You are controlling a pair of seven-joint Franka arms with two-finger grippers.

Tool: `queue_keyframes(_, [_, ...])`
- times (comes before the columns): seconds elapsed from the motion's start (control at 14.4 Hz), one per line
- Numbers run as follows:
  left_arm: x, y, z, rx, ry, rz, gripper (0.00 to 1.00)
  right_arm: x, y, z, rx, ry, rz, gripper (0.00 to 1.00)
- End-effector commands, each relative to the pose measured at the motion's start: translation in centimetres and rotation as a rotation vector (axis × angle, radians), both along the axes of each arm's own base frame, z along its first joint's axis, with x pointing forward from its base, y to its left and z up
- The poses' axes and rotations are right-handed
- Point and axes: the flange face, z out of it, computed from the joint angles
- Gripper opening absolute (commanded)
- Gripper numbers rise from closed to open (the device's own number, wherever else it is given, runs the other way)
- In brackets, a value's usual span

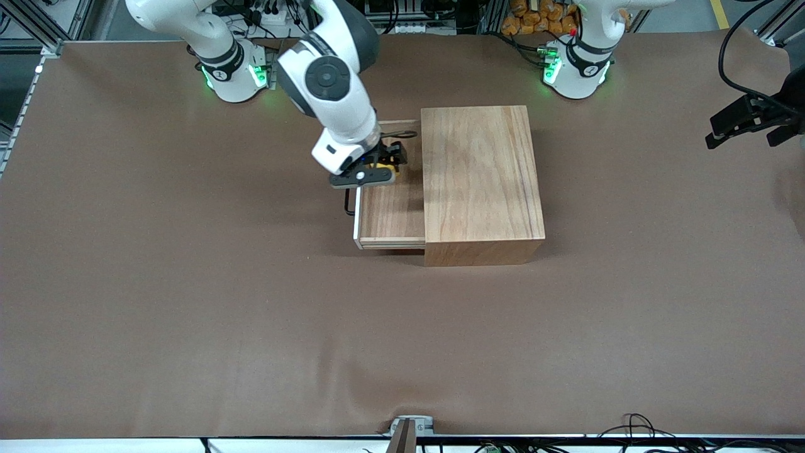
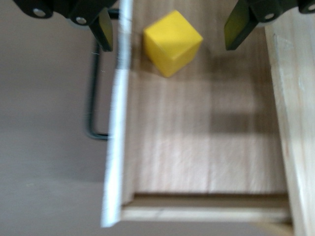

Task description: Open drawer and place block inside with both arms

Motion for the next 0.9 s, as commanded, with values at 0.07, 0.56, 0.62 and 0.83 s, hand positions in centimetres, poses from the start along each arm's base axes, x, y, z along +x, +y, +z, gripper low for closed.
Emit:
queue_keyframes(0.07, [-0.2,0.0,0.2,0.007,0.006,0.004,1.0,3.6,-6.3,5.7,0.01,-0.01,-0.075,1.0])
queue_keyframes(0.56, [-0.3,0.0,0.2,0.007,0.008,0.004,1.0,5.9,-22.1,14.0,-0.07,-0.042,-0.039,1.0])
queue_keyframes(0.62, [-0.3,0.0,0.2,0.005,0.008,0.004,1.0,6.0,-25.2,14.9,-0.071,-0.029,-0.033,1.0])
queue_keyframes(0.83, [-0.3,0.0,0.2,0.005,0.008,0.004,1.0,6.1,-34.0,17.4,-0.055,-0.03,0.041,1.0])
